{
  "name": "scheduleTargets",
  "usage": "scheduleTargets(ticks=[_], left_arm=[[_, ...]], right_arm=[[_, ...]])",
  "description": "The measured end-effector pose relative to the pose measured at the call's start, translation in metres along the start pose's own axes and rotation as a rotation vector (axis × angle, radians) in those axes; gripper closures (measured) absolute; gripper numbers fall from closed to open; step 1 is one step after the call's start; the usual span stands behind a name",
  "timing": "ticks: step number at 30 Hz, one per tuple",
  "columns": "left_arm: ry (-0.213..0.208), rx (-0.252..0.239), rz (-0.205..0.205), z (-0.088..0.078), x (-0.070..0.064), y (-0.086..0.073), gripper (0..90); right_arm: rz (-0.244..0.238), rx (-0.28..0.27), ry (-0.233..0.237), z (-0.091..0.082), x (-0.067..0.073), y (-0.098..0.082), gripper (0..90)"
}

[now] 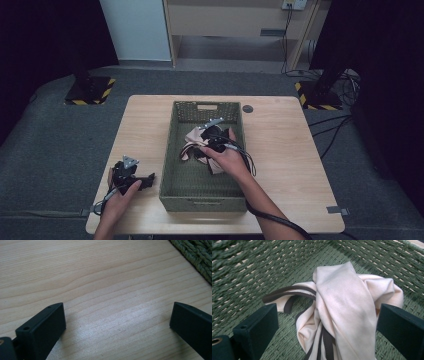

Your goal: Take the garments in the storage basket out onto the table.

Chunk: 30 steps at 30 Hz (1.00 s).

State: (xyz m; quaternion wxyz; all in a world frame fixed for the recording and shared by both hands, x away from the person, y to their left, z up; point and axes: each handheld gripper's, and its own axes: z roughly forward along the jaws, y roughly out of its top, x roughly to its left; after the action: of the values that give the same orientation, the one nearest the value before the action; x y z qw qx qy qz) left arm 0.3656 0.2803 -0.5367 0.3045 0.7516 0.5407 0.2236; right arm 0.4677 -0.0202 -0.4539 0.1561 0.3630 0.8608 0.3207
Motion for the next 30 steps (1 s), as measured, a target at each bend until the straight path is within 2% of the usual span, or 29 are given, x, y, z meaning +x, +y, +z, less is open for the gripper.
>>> scheduleTargets(ticks=[30], left_arm=[[0.000,0.001,0.001,0.000,0.000,0.000,0.0]], right_arm=[[0.060,0.061,-0.020,0.041,-0.014,-0.008,3.6]])
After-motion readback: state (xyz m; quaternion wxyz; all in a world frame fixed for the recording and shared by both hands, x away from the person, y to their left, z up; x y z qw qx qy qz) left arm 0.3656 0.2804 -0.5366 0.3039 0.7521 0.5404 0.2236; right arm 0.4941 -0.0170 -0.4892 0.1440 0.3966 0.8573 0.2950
